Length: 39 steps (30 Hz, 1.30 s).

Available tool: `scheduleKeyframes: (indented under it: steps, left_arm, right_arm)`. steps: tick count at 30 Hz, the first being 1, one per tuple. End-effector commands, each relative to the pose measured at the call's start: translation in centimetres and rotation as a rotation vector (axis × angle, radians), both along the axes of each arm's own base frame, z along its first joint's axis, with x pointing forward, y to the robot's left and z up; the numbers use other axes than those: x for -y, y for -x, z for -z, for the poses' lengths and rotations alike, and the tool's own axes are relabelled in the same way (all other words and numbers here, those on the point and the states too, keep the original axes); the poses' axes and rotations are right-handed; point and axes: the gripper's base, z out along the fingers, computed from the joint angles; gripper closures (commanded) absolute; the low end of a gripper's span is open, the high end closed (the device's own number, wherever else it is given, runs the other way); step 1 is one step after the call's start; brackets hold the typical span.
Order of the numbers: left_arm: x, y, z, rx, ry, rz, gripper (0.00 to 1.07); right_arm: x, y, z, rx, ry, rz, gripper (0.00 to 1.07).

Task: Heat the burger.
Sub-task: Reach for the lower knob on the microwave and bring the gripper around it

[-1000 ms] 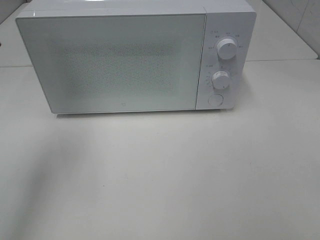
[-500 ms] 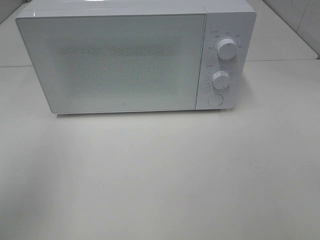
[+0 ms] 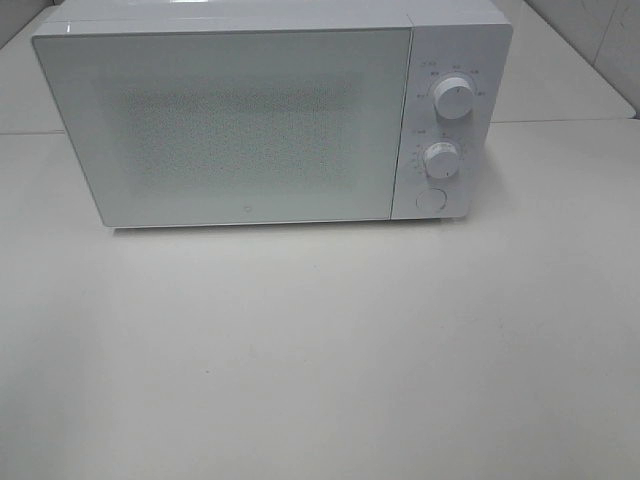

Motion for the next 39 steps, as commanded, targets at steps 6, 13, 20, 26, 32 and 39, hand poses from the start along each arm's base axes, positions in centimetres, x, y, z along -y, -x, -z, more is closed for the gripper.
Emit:
scheduleKeyframes:
  steps: [6, 13, 20, 26, 32, 39]
  left_arm:
    - [-1.1, 3.8, 0.6, 0.191, 0.057, 0.003, 1.06]
    - [-1.9, 5.5, 1.2, 0.313, 0.064, -0.011, 1.06]
    - [-1.8, 4.7, 1.7, 0.32, 0.054, -0.02, 1.06]
    - [-1.8, 4.7, 1.7, 0.32, 0.054, -0.02, 1.06]
    - [-1.8, 5.0, 1.7, 0.336, 0.06, -0.02, 1.06]
    - [-1.8, 5.0, 1.7, 0.335, 0.06, -0.02, 1.06]
  right_arm:
    - [0.0, 0.3, 0.0, 0.036, 0.003, -0.001, 0.48]
    - [0.0, 0.3, 0.0, 0.036, 0.003, -0.001, 0.49]
    - [0.0, 0.3, 0.0, 0.036, 0.003, -0.001, 0.49]
    - [0.0, 0.3, 0.0, 0.036, 0.003, -0.001, 0.49]
    - [0.0, 0.3, 0.0, 0.036, 0.003, -0.001, 0.49]
    - [0.0, 0.3, 0.0, 0.036, 0.003, -0.001, 0.49]
